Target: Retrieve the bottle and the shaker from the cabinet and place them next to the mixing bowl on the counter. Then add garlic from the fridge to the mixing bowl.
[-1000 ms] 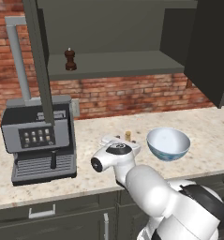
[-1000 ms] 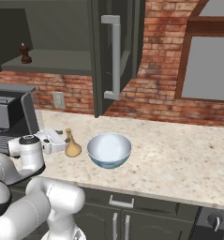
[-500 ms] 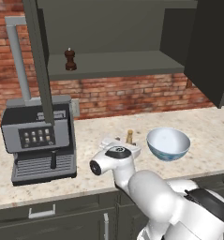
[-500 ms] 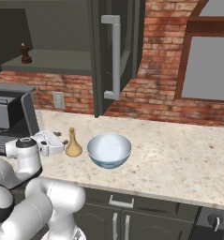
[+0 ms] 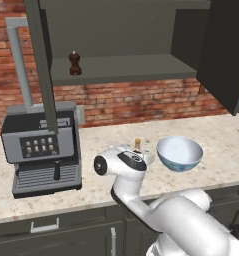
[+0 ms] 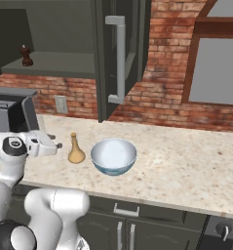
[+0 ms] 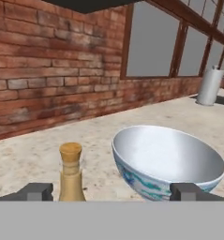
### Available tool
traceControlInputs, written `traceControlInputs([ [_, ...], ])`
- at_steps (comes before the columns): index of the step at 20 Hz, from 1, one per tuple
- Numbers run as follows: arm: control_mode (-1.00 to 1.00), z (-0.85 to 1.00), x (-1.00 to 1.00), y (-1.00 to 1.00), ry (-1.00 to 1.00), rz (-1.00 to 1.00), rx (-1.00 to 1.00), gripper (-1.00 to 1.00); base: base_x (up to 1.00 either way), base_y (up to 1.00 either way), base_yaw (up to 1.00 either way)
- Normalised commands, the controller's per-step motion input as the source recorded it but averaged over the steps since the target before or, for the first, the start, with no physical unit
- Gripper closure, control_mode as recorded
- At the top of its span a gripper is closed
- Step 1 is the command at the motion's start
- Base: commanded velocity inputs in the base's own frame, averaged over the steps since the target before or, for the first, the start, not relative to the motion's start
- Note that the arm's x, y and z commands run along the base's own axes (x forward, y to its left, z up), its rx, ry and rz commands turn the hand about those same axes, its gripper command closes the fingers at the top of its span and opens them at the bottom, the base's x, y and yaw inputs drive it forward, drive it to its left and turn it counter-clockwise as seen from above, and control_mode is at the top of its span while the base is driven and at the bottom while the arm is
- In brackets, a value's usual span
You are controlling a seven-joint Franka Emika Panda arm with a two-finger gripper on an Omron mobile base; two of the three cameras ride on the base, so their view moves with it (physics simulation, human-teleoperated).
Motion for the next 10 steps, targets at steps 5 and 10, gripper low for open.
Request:
traceControlInputs([
  [5,-1.00,0.80,-0.70,0.00,0.19,0.01,0.16,-1.00,0.00,0.00,0.00],
  [10,-1.00,0.68,-0.68,0.00,0.24,0.10,0.17,-1.00,0.00,0.00,0.00],
])
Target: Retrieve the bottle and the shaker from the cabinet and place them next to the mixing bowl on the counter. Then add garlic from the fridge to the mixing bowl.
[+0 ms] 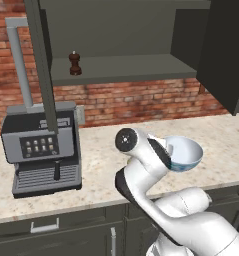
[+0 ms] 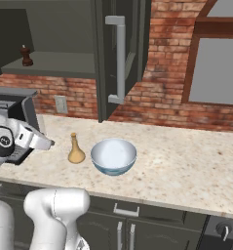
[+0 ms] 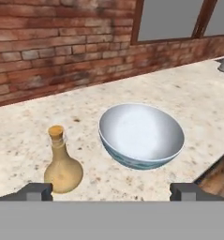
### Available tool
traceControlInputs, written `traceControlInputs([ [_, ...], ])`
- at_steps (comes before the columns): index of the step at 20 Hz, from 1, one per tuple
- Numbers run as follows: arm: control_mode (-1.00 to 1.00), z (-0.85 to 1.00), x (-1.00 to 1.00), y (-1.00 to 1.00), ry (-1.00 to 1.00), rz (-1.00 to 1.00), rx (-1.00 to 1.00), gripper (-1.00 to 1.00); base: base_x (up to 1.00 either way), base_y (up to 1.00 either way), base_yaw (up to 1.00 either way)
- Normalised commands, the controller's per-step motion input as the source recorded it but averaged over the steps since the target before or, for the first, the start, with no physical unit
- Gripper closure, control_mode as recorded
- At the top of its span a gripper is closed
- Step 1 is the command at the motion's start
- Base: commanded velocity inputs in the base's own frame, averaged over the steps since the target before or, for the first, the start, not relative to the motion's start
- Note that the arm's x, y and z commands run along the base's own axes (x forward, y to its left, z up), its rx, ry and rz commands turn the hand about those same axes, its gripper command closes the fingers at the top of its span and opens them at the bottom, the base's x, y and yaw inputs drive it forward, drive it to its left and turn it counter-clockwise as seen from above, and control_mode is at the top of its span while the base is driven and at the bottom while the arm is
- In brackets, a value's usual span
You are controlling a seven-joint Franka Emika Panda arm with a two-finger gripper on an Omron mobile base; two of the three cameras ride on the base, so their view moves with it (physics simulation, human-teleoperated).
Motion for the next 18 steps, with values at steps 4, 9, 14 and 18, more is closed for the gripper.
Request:
traceControlInputs([
  [4,-1.00,0.50,-0.55,0.00,0.06,0.43,0.12,-1.00,0.00,0.00,0.00],
  [9,-1.00,0.58,-0.48,0.00,0.00,0.56,0.00,-1.00,0.00,0.00,0.00],
  [14,-1.00,0.65,-0.11,0.00,-0.05,0.54,0.00,-1.00,0.00,0.00,0.00],
  [18,-1.00,0.49,-0.01,0.00,-0.29,0.55,0.03,-1.00,0.00,0.00,0.00],
])
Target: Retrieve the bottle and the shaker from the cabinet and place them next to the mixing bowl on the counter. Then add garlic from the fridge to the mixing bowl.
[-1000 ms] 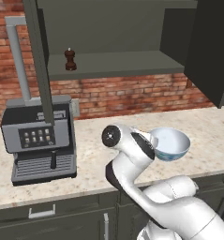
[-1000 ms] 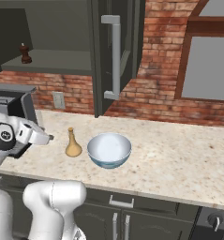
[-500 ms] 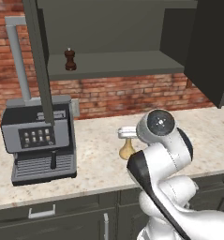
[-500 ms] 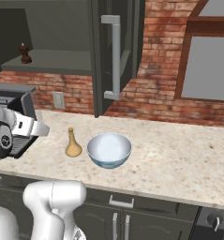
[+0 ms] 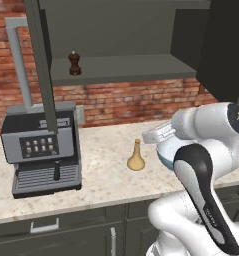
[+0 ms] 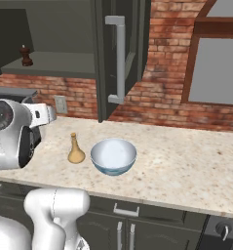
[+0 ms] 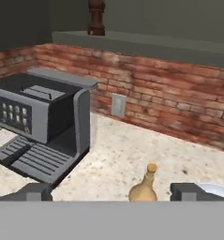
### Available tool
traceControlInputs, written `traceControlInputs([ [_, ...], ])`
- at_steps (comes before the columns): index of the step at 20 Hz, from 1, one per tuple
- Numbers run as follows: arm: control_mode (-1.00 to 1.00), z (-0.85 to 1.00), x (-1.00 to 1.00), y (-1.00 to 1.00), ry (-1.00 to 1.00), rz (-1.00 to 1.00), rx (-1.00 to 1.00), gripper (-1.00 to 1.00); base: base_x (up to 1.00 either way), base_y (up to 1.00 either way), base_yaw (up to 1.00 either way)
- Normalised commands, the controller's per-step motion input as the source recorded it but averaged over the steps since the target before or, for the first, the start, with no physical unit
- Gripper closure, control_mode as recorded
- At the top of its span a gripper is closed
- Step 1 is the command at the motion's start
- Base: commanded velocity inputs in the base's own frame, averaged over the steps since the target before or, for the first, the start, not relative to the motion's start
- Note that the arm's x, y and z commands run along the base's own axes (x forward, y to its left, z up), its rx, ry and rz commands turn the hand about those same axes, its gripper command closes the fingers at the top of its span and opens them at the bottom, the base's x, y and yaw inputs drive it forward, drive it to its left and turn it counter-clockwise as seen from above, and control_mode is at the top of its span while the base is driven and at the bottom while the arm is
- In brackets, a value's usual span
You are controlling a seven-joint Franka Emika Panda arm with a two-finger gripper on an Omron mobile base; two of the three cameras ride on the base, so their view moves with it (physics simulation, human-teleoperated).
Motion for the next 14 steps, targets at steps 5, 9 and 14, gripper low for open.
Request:
traceControlInputs([
  [5,-1.00,0.25,0.00,0.09,-0.43,0.31,-0.02,-1.00,0.00,0.00,0.00],
  [9,-1.00,0.41,0.10,0.41,-0.32,0.06,-0.01,-1.00,0.00,0.00,0.00],
  [14,-1.00,0.26,0.03,0.27,-0.04,-0.10,0.18,-1.00,0.00,0.00,0.00],
])
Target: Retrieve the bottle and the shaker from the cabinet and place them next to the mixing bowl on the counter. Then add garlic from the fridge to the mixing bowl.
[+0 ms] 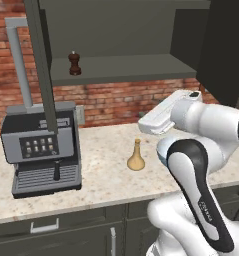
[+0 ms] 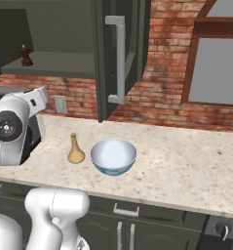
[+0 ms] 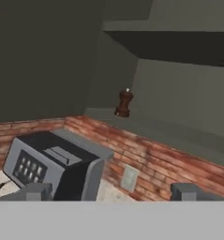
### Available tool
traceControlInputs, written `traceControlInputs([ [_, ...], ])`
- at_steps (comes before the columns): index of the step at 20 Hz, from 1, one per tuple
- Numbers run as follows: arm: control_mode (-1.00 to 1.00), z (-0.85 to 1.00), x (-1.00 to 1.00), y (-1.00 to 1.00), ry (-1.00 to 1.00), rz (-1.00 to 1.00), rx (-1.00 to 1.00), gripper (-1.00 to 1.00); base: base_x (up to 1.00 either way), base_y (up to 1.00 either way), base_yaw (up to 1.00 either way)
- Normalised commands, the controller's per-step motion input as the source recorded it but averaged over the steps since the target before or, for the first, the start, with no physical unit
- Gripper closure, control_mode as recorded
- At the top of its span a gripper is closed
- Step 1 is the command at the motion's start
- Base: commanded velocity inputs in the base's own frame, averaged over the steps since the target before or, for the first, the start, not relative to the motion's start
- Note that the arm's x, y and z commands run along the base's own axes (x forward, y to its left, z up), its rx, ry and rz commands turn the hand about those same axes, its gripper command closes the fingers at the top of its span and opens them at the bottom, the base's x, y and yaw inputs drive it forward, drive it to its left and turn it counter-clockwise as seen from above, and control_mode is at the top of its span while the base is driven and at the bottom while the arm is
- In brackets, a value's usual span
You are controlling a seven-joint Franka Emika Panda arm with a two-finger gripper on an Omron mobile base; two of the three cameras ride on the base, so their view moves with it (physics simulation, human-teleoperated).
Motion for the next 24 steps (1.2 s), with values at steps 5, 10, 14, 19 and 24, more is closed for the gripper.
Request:
traceControlInputs([
  [5,-1.00,0.15,0.21,0.15,-0.03,-0.20,0.29,-1.00,0.00,0.00,0.00],
  [10,-1.00,0.02,0.33,0.03,-0.01,-0.02,0.11,-1.00,0.00,0.00,0.00],
  [14,-1.00,0.39,0.12,0.00,0.00,0.10,-0.01,-1.00,0.00,0.00,0.00],
  [19,-1.00,0.34,0.20,0.13,0.00,0.14,-0.06,-1.00,0.00,0.00,0.00],
  [24,-1.00,0.00,0.59,0.23,0.00,0.14,0.00,-1.00,0.00,0.00,0.00],
])
